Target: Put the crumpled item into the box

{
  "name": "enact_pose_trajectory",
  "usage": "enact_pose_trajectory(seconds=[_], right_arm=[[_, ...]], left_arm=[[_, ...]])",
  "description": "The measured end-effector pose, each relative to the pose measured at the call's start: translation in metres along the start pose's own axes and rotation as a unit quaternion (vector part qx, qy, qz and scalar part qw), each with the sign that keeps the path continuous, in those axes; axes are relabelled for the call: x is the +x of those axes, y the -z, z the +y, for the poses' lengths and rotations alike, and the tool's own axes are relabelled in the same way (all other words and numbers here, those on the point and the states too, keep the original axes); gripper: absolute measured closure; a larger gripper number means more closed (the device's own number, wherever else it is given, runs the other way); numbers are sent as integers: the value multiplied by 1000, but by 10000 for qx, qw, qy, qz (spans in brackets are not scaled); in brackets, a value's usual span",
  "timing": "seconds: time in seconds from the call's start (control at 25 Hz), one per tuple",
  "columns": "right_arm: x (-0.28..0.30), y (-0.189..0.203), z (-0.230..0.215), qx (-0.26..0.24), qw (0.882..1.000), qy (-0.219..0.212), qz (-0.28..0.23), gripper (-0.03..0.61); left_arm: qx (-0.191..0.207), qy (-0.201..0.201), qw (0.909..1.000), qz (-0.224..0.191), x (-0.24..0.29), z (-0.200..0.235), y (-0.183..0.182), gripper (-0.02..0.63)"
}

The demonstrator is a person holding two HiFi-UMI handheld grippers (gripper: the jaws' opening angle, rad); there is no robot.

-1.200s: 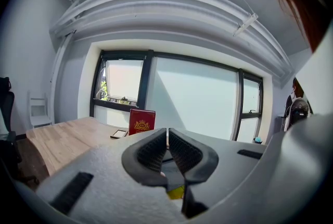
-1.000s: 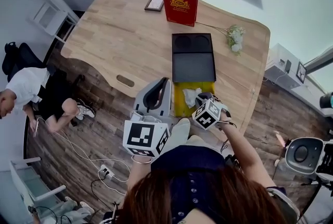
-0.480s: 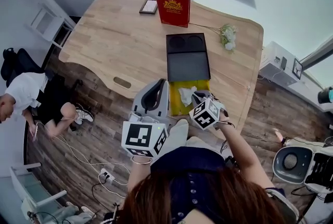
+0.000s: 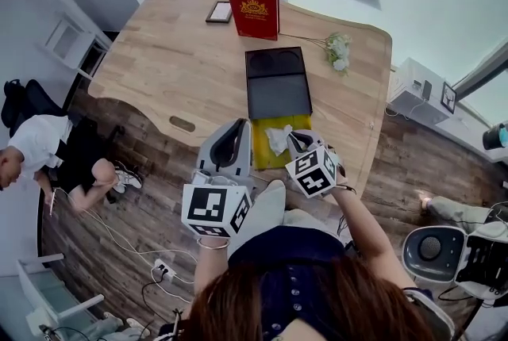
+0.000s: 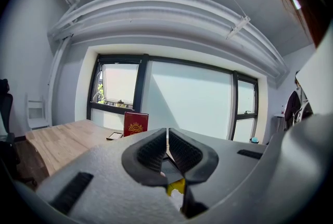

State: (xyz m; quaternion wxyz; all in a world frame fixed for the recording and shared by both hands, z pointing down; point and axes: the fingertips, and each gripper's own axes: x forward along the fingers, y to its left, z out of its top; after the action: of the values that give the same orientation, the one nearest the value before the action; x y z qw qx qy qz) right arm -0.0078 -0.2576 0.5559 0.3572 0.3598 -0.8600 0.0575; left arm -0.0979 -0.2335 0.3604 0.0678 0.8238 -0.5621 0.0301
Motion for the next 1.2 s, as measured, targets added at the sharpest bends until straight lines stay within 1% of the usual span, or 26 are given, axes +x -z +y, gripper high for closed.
enact_pose_trajectory(seconds=[0.36, 0.68, 0.8, 0.92, 1.2], right_arm=[[-47, -22, -8, 262, 9977, 347, -528, 549], [-90, -38, -15, 542, 9899, 627, -1151, 552], [-106, -44, -11, 724, 9850, 609, -1440, 552], [-122, -51, -8, 779, 9811, 602, -1664, 554], [-152, -60, 0, 857, 9754, 539, -1959, 554]], left_arm=[[105, 88, 9999, -80, -11, -24, -5, 578], [200, 88, 9996, -155, -25, -41, -10, 580], [234, 61, 9995, -187, -32, -48, -12, 578], [249, 44, 9994, -217, -39, -55, -12, 580], [291, 20, 9992, -277, -51, -65, -16, 578]])
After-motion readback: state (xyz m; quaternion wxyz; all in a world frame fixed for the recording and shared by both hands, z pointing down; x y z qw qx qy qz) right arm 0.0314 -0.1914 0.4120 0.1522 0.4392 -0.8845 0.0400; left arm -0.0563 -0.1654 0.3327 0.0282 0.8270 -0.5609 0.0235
